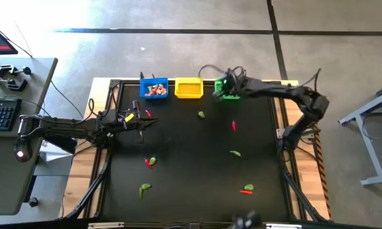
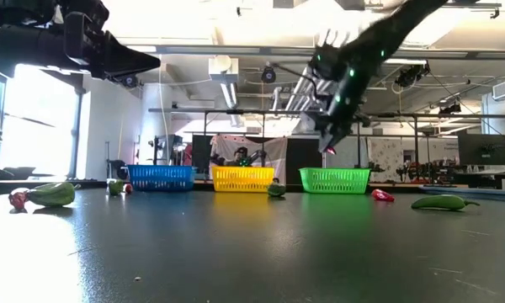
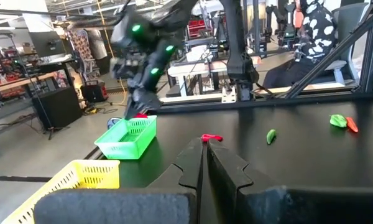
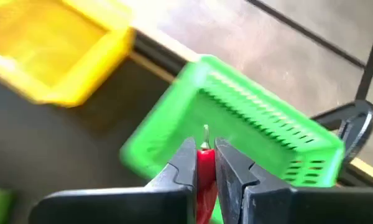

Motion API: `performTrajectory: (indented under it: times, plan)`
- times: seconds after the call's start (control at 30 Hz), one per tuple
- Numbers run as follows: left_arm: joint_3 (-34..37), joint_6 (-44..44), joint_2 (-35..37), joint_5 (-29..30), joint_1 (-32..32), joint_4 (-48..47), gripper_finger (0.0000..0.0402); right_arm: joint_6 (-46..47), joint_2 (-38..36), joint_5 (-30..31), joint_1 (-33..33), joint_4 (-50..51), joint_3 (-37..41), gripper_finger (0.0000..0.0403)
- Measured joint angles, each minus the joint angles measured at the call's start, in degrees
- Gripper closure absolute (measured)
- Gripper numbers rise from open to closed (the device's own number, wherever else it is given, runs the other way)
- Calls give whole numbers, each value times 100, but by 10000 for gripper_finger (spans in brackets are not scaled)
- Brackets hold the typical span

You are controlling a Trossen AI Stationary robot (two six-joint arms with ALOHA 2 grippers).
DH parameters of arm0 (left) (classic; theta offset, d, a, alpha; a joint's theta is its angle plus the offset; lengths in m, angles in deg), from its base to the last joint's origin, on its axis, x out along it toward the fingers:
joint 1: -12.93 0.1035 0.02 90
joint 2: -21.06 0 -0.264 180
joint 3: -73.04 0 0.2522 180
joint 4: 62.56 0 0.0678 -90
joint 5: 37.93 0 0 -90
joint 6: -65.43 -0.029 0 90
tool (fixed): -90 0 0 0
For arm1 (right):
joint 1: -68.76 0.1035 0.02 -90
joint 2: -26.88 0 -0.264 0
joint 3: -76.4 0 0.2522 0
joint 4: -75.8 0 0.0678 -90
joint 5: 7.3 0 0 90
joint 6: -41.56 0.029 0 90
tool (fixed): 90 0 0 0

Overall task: Sort produce into baskets
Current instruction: Put the red chili pepper into the green bin

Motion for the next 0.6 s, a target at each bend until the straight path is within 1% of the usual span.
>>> performTrajectory:
  times: [0.13, 0.27, 0.37, 0.6]
  plan:
    - [0, -144, 2, -2, 0, 8, 393, -97, 334, -455, -697, -531, 0, 384]
    - [0, -52, 2, 0, -2, 8, 393, -98, 702, -842, -1066, -962, 0, 384]
    - [0, -30, 1, -2, -2, 6, 393, -92, 942, -1040, -1174, -1016, 0, 384]
    - [0, -56, 2, 0, -2, 4, 393, -7, 1128, -1050, -1102, -1010, 0, 382]
